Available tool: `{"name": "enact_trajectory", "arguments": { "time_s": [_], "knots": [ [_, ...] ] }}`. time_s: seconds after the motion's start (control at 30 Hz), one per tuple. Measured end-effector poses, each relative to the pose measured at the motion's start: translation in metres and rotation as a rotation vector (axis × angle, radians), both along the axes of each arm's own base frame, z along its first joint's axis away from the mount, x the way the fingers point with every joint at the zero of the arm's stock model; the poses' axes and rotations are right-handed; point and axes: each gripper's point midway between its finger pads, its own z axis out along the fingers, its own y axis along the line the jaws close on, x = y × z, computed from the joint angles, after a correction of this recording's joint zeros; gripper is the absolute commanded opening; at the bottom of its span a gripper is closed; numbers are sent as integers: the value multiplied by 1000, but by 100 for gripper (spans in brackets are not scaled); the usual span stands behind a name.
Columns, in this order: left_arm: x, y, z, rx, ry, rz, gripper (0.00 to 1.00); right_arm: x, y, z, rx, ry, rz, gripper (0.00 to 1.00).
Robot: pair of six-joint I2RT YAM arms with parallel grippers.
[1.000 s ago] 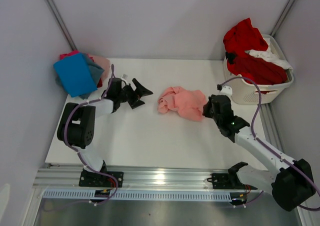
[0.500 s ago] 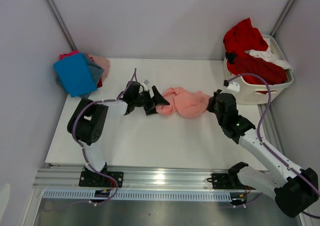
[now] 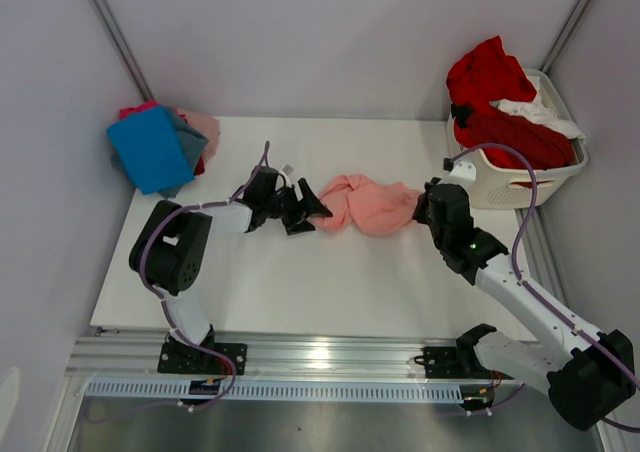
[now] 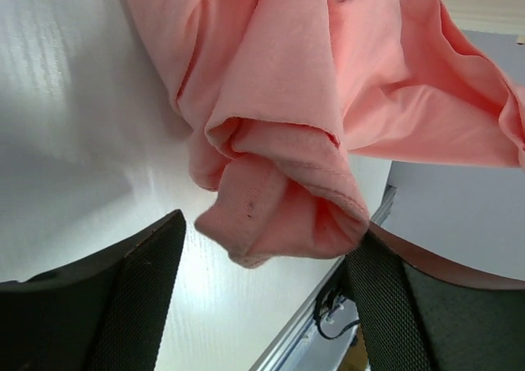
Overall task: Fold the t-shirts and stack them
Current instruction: Flatten out the tshirt
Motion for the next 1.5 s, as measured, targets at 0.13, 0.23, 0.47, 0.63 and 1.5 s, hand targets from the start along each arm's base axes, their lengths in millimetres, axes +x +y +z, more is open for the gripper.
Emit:
{"name": "enact_trajectory", "arguments": {
  "time_s": [0.13,0.23,0.47,0.63,1.5],
  "knots": [
    [2,7,1,45,-22,22,62,0,0,-1,-9,2,3,0],
    [2,12,2,74,-39,39,58,1,0,-2,-14,5,4,0],
    [7,20,-4,134,-57,64,41,1,0,-2,-18,2,8,0],
    [18,19,-8,153,-67,68,37,1,0,-2,-30,3,14,0],
    [66,18,-15,313,-133,69,0,3,2,12,-38,-23,31,0]
  ]
}}
